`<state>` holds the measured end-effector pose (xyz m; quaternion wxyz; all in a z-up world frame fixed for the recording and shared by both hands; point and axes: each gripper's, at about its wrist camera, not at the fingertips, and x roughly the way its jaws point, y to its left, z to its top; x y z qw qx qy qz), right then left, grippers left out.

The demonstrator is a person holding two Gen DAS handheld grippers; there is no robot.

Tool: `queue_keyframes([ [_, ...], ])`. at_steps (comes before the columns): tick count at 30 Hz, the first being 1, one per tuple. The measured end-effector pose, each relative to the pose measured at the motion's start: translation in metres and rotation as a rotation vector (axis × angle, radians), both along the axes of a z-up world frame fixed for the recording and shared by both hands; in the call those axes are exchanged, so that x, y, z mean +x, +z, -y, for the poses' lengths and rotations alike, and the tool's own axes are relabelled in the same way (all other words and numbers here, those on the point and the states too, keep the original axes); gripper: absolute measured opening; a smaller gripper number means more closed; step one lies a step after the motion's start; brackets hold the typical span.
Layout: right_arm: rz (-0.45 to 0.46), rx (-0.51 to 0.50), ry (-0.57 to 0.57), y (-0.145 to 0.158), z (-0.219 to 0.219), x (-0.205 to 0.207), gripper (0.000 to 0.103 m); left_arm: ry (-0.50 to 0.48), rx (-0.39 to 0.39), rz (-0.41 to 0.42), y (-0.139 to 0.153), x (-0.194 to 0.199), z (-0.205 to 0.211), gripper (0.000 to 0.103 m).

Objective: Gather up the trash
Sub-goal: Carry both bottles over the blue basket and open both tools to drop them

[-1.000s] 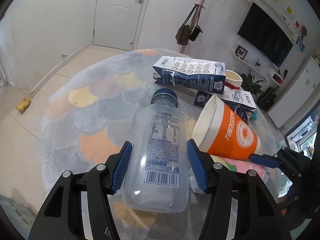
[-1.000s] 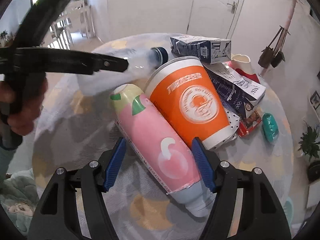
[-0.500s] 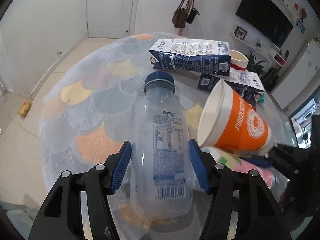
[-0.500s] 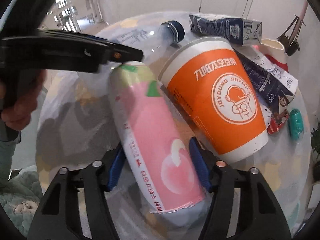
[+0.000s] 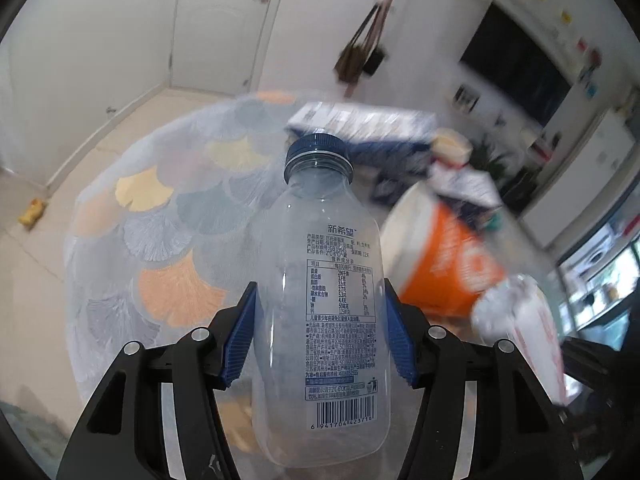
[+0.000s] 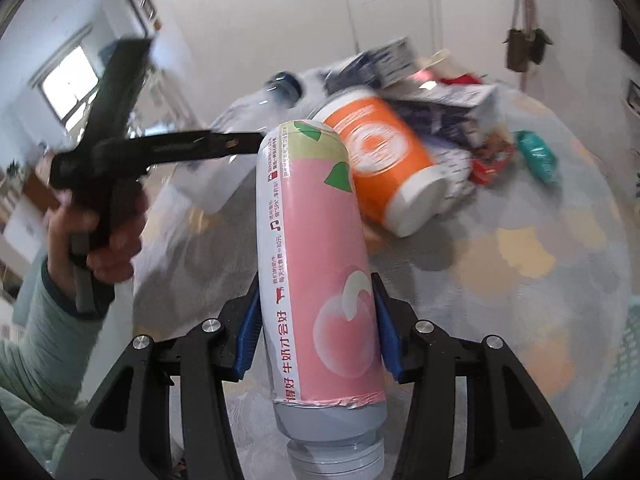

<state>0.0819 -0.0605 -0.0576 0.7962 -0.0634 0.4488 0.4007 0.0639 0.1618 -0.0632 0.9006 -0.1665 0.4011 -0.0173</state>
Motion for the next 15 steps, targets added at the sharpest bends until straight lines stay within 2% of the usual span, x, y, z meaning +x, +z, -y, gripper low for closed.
queue_keyframes([
  [6,0.085,0.078,-0.135,0.037,0.054,0.004,0.047,-0.077,-0.009,0.173,0.056,-0.022,0.036,0.056],
  [10,0.15,0.075,-0.268,0.052,0.091,0.01,0.047,-0.145,0.0,0.215,0.08,-0.012,0.078,0.056],
  [15,0.186,0.08,-0.416,0.059,0.147,0.014,0.047,-0.242,-0.001,0.234,0.09,0.014,0.144,0.056],
])
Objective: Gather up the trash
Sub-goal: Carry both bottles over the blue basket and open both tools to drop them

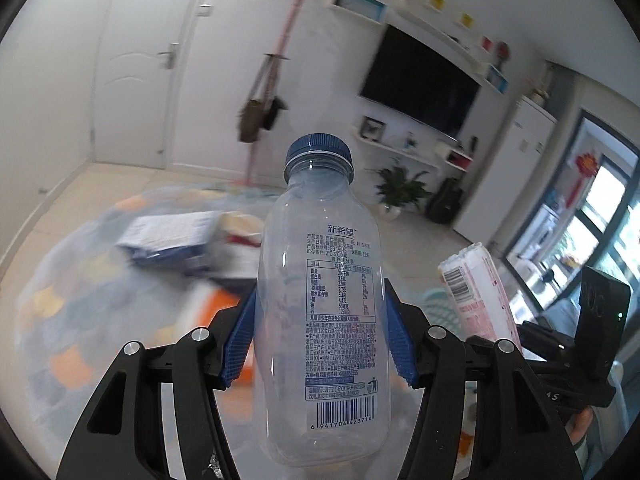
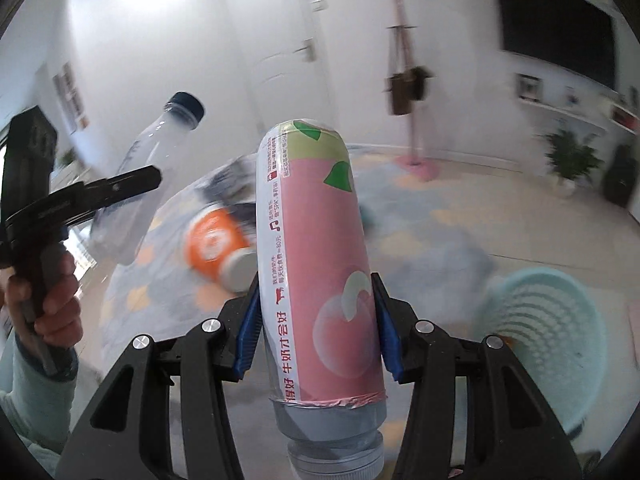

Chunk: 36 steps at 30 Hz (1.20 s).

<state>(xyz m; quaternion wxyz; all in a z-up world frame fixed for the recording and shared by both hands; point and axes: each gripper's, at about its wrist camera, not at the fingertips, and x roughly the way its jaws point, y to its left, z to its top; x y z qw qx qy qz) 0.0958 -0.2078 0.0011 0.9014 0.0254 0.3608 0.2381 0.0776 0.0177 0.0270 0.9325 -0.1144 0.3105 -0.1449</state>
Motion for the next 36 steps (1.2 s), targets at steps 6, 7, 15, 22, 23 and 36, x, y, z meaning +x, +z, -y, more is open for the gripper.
queue_keyframes([
  [6,-0.018,-0.008,-0.229,-0.013,0.083,0.004,0.047,-0.14,0.004,-0.023,-0.013,0.039,0.092,0.056],
  [7,-0.026,-0.011,-0.271,-0.017,0.096,0.006,0.047,-0.168,0.007,-0.029,-0.017,0.046,0.109,0.056],
  [15,-0.121,-0.032,-0.485,-0.063,0.164,0.021,0.047,-0.331,0.024,-0.112,-0.06,0.087,0.205,0.056],
  [22,-0.235,-0.002,-0.583,-0.112,0.202,0.033,0.046,-0.411,0.04,-0.216,-0.106,0.108,0.255,0.056],
  [23,-0.248,0.002,-0.592,-0.116,0.205,0.034,0.045,-0.423,0.047,-0.228,-0.112,0.109,0.259,0.056],
  [36,-0.325,0.015,-0.631,-0.144,0.221,0.053,0.06,-0.416,0.056,-0.246,-0.127,0.124,0.268,0.068],
])
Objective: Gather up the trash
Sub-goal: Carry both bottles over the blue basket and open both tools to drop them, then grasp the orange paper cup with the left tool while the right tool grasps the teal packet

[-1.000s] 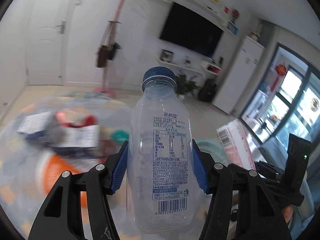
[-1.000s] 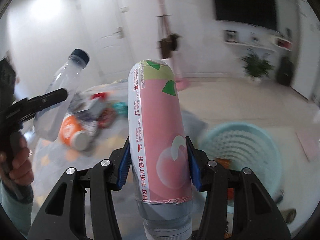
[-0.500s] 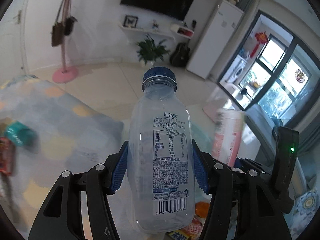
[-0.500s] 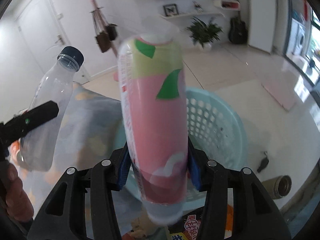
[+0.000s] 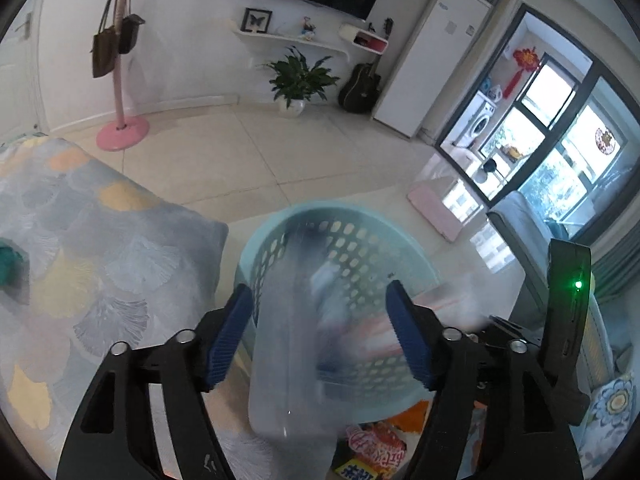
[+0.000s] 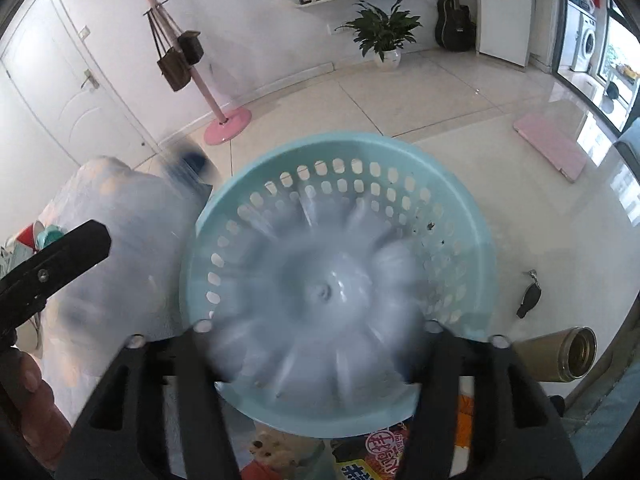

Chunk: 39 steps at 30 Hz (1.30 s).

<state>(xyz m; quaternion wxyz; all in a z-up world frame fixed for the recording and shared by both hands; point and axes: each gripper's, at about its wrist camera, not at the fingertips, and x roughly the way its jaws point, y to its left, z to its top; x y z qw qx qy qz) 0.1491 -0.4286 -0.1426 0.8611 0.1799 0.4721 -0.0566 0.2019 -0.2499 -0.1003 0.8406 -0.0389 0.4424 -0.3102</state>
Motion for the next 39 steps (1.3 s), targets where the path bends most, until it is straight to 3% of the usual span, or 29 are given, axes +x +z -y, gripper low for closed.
queue_keyframes([
  [9,0.06,-0.007,0.002,0.02,-0.002,-0.018,0.061,0.011,-0.044,0.039,0.02,-0.018,-0.023,0.068],
  [17,0.174,-0.031,0.102,0.06,-0.047,-0.034,0.061,0.071,-0.08,0.125,0.056,-0.052,-0.069,0.068],
  [23,0.257,-0.032,0.235,0.082,-0.104,-0.042,0.061,0.206,-0.089,0.192,0.078,-0.084,-0.14,0.068],
  [28,0.286,-0.027,0.359,0.087,-0.161,-0.04,0.06,0.367,-0.05,0.23,0.087,-0.105,-0.214,0.068],
  [31,0.279,-0.018,0.408,0.088,-0.19,-0.032,0.051,0.457,-0.022,0.226,0.086,-0.112,-0.26,0.068],
  [33,0.277,-0.019,0.44,0.087,-0.208,-0.024,0.039,0.518,-0.009,0.214,0.083,-0.115,-0.292,0.068],
  [39,0.269,-0.052,0.51,0.087,-0.261,0.012,0.037,0.563,-0.02,0.152,0.066,-0.099,-0.364,0.068],
])
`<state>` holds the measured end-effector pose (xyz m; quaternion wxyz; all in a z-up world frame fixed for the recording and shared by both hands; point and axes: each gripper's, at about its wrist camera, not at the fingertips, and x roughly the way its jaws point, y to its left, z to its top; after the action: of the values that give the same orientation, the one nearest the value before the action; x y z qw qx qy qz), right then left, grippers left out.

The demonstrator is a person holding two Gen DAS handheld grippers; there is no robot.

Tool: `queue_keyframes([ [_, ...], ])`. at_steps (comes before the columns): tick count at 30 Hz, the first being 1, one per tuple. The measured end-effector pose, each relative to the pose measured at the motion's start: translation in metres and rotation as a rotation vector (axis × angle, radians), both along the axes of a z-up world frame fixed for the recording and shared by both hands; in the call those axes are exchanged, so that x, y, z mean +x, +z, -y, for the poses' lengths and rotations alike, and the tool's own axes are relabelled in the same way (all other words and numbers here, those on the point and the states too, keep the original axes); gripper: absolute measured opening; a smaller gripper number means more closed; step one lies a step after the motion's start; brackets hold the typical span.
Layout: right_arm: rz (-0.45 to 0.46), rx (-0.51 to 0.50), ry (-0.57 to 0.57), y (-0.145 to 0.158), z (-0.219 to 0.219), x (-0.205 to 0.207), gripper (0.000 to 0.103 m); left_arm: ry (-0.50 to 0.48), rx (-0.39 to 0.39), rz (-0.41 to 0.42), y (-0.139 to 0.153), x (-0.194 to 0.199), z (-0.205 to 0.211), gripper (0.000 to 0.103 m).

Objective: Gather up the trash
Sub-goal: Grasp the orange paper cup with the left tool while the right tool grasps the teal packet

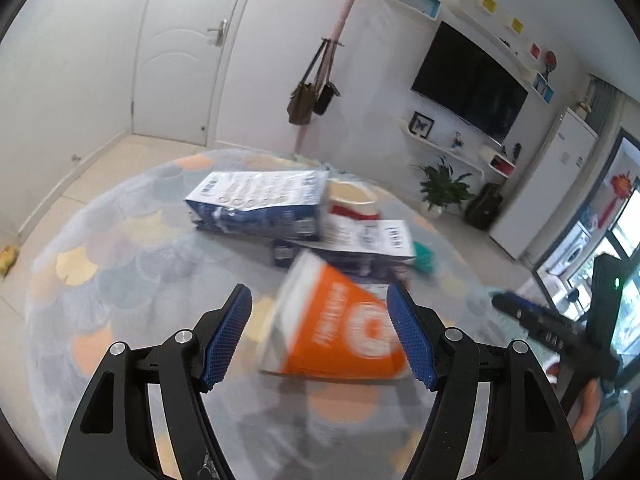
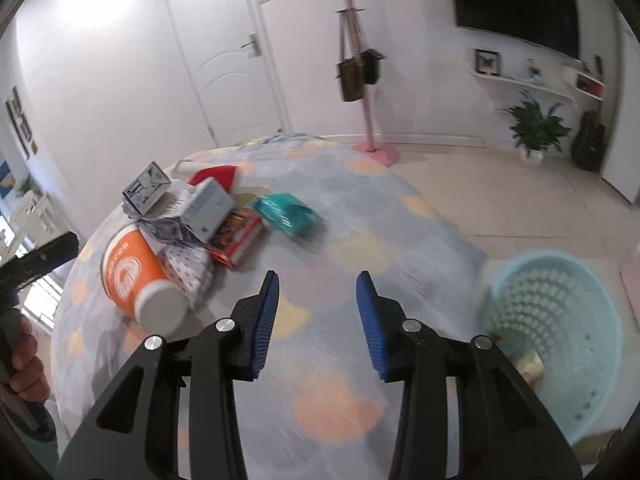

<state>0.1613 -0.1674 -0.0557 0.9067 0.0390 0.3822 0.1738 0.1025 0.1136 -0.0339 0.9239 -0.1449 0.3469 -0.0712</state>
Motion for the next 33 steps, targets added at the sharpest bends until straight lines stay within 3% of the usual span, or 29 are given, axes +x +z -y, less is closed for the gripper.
queue_keyframes([
  [3,0.036,-0.04,0.0,0.0,-0.018,0.017,0.037,-0.045,-0.057,-0.039,-0.013,0.014,-0.019,0.068],
  [6,0.025,-0.064,0.019,-0.006,-0.038,0.039,0.038,-0.121,-0.143,-0.081,-0.026,0.025,-0.019,0.067],
  [8,0.001,-0.068,0.013,-0.013,-0.045,0.052,0.038,-0.16,-0.155,-0.101,-0.032,0.03,-0.016,0.066],
  [15,-0.034,-0.024,0.02,-0.027,-0.052,0.071,0.038,-0.282,-0.15,-0.119,-0.039,0.02,0.004,0.035],
  [21,-0.022,0.008,0.016,-0.032,-0.046,0.066,0.038,-0.309,-0.144,-0.115,-0.042,-0.002,0.019,0.035],
  [23,0.003,0.031,0.011,-0.028,-0.042,0.062,0.038,-0.264,-0.086,-0.101,-0.043,-0.005,0.02,0.041],
  [25,0.014,0.036,0.006,-0.028,-0.037,0.059,0.038,-0.221,-0.003,-0.088,-0.043,-0.012,0.021,0.057],
  [26,0.01,0.043,0.007,-0.029,-0.036,0.059,0.038,-0.229,0.002,-0.096,-0.044,-0.013,0.02,0.058],
  [30,0.013,0.056,-0.004,-0.028,-0.032,0.06,0.038,-0.257,-0.085,-0.131,-0.049,-0.012,0.019,0.057],
  [33,0.03,0.048,0.001,-0.028,-0.033,0.057,0.038,-0.278,-0.082,-0.125,-0.049,-0.019,0.027,0.056],
])
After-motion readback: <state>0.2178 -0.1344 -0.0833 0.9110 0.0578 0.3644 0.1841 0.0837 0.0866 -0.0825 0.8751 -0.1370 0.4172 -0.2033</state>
